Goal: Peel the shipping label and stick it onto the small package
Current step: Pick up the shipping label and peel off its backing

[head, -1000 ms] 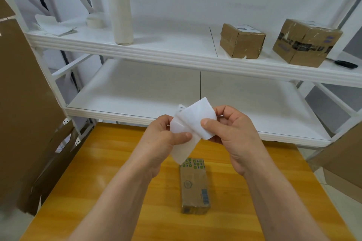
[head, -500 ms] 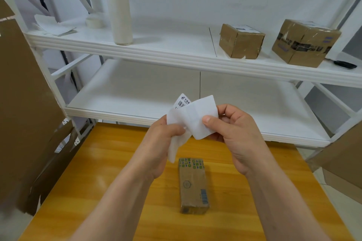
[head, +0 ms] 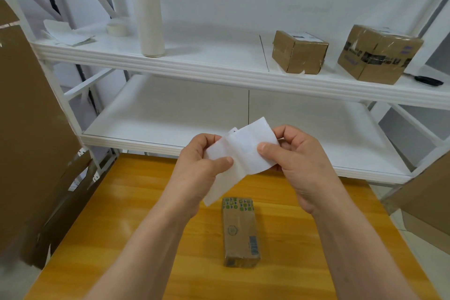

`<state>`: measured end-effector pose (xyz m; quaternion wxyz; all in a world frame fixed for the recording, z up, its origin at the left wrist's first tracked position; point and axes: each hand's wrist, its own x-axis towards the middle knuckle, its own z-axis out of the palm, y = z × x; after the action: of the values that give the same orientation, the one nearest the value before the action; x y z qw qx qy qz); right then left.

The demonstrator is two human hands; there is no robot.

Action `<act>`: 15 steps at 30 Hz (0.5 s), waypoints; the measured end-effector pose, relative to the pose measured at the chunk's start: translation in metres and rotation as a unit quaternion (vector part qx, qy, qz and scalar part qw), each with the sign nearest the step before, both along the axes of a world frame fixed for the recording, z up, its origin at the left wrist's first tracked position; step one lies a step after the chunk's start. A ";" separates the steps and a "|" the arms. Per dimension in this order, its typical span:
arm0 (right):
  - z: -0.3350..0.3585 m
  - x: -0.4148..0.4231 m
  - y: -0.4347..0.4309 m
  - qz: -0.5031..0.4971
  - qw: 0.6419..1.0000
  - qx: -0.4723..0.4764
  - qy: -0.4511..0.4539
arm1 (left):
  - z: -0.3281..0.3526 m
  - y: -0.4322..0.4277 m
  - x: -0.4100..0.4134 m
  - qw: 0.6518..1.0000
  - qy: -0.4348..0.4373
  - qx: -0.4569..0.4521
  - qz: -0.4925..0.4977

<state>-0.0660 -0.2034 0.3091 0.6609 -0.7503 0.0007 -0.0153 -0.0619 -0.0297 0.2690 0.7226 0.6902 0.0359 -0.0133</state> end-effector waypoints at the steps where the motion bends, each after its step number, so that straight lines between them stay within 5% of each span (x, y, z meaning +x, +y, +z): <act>1: 0.001 0.000 -0.001 0.000 1.000 -0.007 -0.003 | 0.001 0.001 0.000 1.000 -0.005 -0.002 -0.003; 15: 0.005 0.000 -0.003 -0.019 1.000 -0.012 -0.008 | 0.002 0.004 -0.002 0.999 0.016 0.011 -0.028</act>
<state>-0.0655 -0.2069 0.3144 0.6516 -0.7578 0.0097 -0.0337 -0.0638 -0.0257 0.2707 0.7135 0.6987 0.0281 -0.0439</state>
